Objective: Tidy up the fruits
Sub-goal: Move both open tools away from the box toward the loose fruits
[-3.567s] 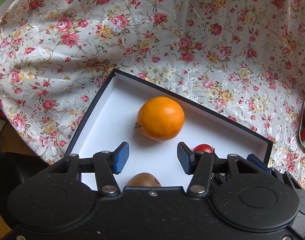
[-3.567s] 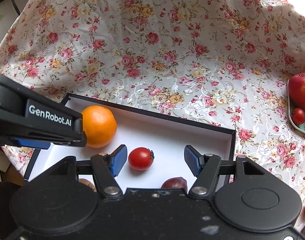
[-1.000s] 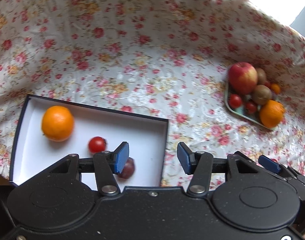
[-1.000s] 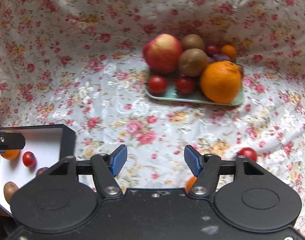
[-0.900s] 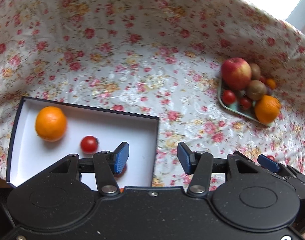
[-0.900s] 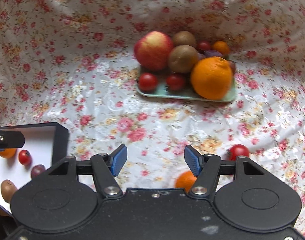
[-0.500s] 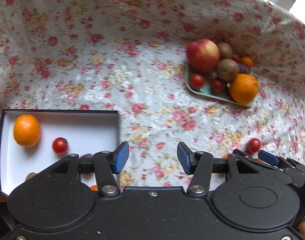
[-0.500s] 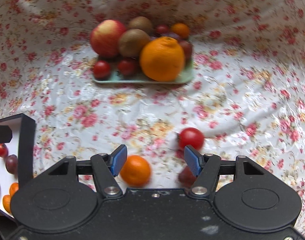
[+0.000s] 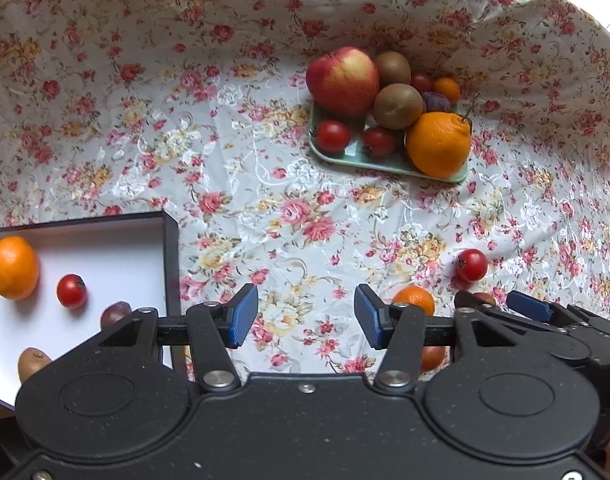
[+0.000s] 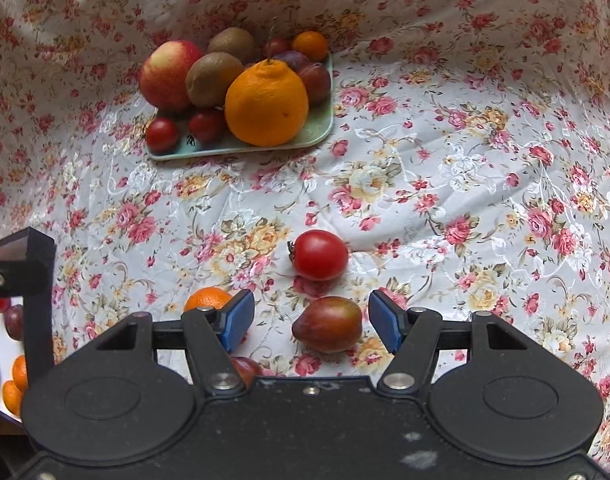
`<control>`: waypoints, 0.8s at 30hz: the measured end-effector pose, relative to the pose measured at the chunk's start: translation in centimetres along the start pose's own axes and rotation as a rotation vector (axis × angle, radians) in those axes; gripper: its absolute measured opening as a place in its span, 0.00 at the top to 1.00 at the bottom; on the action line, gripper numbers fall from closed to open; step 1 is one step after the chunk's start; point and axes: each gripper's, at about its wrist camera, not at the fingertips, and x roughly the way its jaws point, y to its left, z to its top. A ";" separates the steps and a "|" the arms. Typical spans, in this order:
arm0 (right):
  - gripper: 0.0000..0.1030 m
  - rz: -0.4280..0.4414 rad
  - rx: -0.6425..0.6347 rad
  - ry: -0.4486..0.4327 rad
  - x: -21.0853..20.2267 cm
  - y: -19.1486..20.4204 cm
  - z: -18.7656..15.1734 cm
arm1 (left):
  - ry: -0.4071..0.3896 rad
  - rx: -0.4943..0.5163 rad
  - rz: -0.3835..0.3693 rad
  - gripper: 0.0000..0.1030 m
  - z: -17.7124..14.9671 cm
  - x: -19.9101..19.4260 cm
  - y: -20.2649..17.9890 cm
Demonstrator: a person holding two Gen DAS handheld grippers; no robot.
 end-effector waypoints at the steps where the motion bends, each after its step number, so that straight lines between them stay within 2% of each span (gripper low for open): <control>1: 0.35 0.007 0.007 0.001 -0.1 -0.2 0.0 | 0.006 -0.007 -0.008 0.43 0.1 0.1 0.1; 7: 0.35 0.047 0.030 0.003 -1.0 -1.2 0.0 | 0.026 -0.032 -0.020 0.43 0.3 0.8 0.4; 12: 0.35 0.077 0.040 -0.001 -1.7 -1.9 -0.1 | 0.051 -0.015 -0.030 0.43 0.2 1.9 -0.7; 18: 0.35 0.069 0.089 -0.016 -2.4 -4.2 -0.2 | 0.085 0.004 -0.132 0.43 -0.1 3.3 -3.8; 24: 0.35 0.068 0.120 -0.021 -2.9 -6.1 -0.5 | 0.090 0.052 -0.124 0.43 -0.9 5.0 -7.3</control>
